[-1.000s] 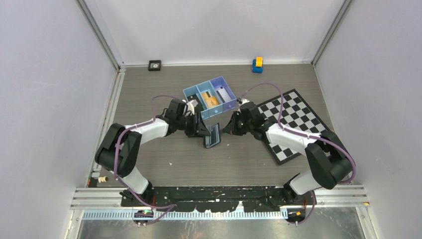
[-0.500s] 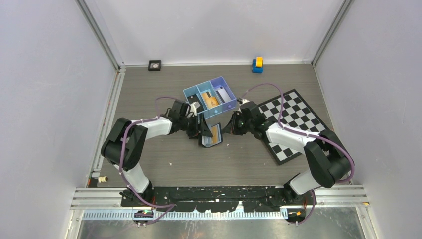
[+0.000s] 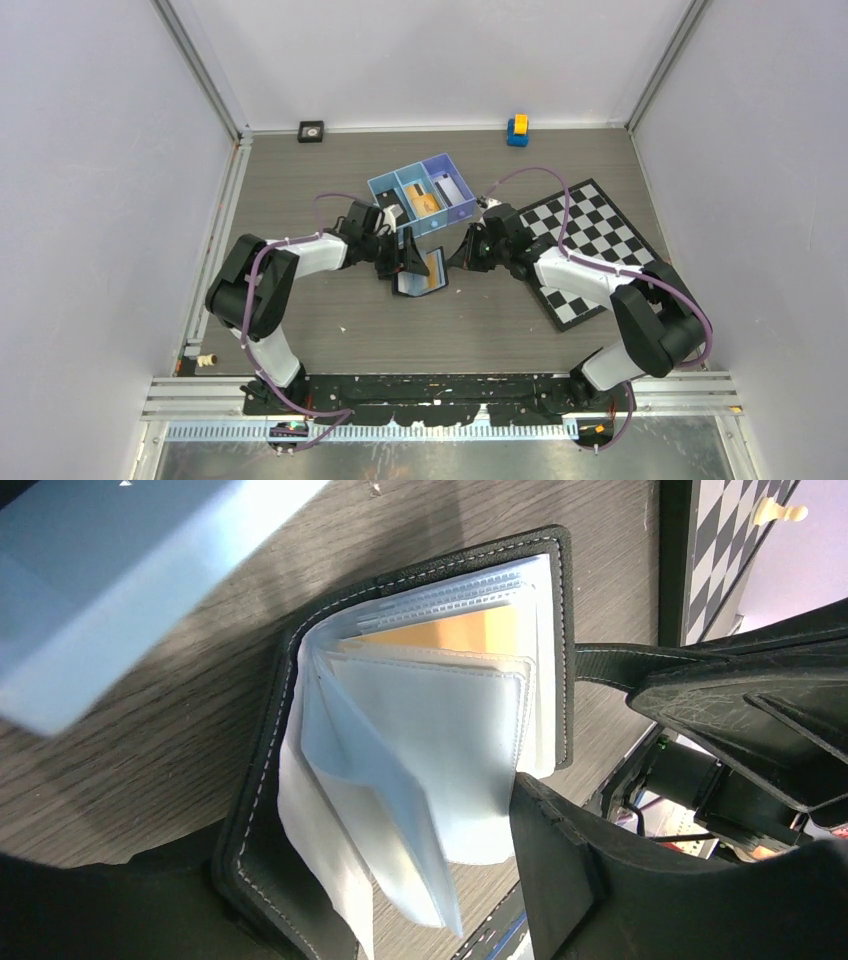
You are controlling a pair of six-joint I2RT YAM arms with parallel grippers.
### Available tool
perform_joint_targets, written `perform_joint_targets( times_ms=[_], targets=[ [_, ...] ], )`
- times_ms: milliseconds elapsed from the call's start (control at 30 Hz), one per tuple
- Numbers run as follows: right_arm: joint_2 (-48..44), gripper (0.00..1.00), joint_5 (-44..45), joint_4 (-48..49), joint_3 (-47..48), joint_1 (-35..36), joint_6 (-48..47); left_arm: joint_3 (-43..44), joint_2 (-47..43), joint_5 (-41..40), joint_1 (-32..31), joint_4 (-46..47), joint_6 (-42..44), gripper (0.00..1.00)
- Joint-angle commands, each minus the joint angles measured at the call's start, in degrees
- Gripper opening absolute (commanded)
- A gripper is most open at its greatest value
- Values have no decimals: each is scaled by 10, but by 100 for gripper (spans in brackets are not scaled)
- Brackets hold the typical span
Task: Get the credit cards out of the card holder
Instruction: Remove the credit card from the card holder.
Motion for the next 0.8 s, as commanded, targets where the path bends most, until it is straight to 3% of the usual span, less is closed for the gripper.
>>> perform_joint_targets(
  times_ms=[0, 767],
  targets=[
    [0, 1, -5, 16, 22, -1, 1, 4, 12, -31, 2, -35, 22, 69],
    [-3, 0, -21, 24, 19, 0, 2, 10, 28, -36, 0, -45, 26, 77]
  ],
)
